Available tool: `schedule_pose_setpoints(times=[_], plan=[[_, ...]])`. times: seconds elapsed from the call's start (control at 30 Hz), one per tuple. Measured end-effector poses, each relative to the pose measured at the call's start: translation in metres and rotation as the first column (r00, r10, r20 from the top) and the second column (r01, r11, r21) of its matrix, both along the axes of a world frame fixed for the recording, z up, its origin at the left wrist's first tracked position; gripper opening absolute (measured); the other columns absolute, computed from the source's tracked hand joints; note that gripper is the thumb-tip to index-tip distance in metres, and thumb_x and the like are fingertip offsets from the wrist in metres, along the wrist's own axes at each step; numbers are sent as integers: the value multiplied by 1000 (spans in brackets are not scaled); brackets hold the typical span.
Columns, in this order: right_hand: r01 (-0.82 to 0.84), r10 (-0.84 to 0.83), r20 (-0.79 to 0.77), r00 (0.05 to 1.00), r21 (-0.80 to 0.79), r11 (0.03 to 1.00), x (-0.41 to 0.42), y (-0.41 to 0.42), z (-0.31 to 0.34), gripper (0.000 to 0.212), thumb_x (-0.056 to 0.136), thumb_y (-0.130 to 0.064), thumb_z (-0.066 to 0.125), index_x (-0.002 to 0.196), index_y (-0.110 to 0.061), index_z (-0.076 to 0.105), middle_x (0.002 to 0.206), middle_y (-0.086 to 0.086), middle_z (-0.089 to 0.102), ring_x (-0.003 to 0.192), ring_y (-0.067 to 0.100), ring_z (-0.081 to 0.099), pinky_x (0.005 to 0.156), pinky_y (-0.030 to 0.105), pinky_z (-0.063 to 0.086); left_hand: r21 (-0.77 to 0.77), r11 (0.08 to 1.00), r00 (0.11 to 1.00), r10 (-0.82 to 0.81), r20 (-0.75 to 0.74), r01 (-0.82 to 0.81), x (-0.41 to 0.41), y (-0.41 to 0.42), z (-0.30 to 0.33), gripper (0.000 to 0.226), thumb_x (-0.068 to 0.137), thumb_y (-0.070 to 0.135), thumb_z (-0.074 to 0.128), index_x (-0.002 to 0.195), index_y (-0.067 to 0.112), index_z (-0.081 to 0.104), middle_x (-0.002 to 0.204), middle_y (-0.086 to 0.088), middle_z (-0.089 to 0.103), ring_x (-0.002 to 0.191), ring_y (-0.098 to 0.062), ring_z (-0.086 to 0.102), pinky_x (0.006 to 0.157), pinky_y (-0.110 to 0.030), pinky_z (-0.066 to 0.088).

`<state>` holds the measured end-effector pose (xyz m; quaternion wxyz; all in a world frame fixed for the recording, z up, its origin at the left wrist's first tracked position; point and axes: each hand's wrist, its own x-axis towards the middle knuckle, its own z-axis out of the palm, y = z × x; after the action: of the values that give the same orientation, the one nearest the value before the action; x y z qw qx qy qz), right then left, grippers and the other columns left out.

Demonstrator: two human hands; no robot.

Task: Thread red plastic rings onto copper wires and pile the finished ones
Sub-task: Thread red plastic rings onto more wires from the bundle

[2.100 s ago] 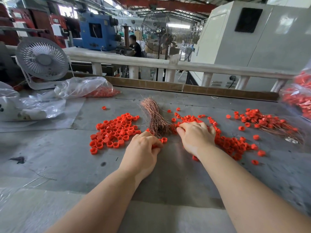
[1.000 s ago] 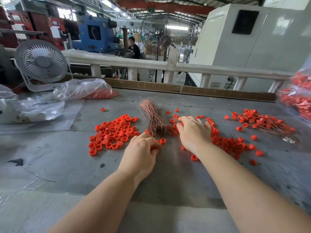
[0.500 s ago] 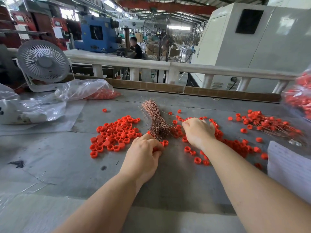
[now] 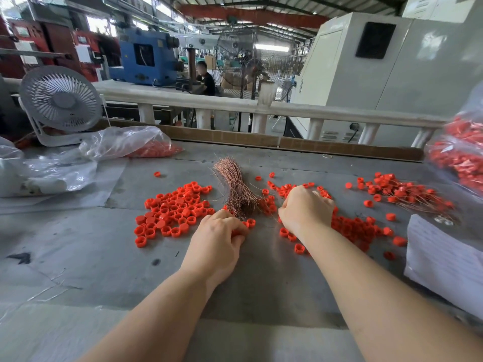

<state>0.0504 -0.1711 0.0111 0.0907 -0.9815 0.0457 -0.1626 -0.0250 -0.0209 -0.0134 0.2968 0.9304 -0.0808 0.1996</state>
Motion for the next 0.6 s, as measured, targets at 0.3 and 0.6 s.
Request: schedule_pose_setpoints(times=[0.3, 0.6], plan=[[-116, 112, 47, 993, 83, 990, -3, 0, -8, 25, 81, -46, 60, 75, -24, 70, 100, -4, 63, 111, 22, 47, 98, 40, 28, 4, 1000, 1000, -3, 12, 3, 1, 1, 0, 16, 86, 11, 61, 92, 20, 72, 94, 12, 50, 100, -17, 50, 83, -13, 28], [-133, 132, -15, 991, -4, 991, -10, 5, -5, 11, 83, -26, 59, 80, -23, 68, 103, -3, 62, 113, 22, 45, 99, 39, 27, -1, 1000, 1000, 0, 4, 1, 1, 1, 0, 17, 86, 13, 60, 96, 22, 71, 94, 13, 48, 101, -17, 49, 83, -16, 30]])
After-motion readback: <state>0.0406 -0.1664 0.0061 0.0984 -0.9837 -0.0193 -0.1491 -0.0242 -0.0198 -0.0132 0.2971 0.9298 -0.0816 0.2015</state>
